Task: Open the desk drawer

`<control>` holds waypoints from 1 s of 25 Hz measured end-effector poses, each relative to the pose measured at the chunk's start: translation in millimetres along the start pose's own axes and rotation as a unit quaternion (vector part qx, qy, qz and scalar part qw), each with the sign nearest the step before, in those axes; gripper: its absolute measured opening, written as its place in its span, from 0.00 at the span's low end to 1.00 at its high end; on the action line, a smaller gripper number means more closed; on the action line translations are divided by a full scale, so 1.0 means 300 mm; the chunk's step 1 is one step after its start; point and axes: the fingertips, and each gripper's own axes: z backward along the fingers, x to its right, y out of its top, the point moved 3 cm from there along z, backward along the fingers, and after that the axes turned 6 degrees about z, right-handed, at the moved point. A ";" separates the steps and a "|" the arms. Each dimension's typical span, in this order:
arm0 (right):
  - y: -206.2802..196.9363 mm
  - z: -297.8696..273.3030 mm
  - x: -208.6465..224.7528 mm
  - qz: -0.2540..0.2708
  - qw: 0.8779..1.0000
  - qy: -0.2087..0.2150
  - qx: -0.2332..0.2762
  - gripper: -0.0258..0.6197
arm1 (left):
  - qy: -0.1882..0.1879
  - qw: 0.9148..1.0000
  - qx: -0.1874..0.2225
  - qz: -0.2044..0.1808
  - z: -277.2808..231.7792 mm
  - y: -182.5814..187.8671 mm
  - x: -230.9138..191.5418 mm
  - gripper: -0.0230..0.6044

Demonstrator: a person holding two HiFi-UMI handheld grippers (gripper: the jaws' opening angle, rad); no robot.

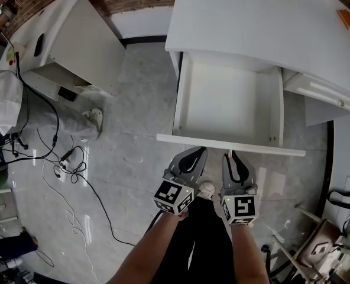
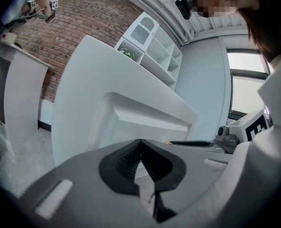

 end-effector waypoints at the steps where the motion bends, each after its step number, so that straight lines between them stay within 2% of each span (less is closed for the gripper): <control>1: -0.001 0.004 -0.004 0.000 1.000 0.000 0.000 0.16 | 0.000 1.000 0.000 -0.001 0.005 -0.002 0.002 0.04; 13: -0.016 0.041 -0.037 0.007 1.000 0.002 -0.004 0.16 | 0.003 1.000 0.000 -0.002 0.048 -0.024 0.018 0.04; 25: -0.017 0.038 -0.029 -0.001 1.000 -0.005 -0.011 0.17 | 0.003 1.000 0.003 -0.003 0.061 0.015 0.035 0.04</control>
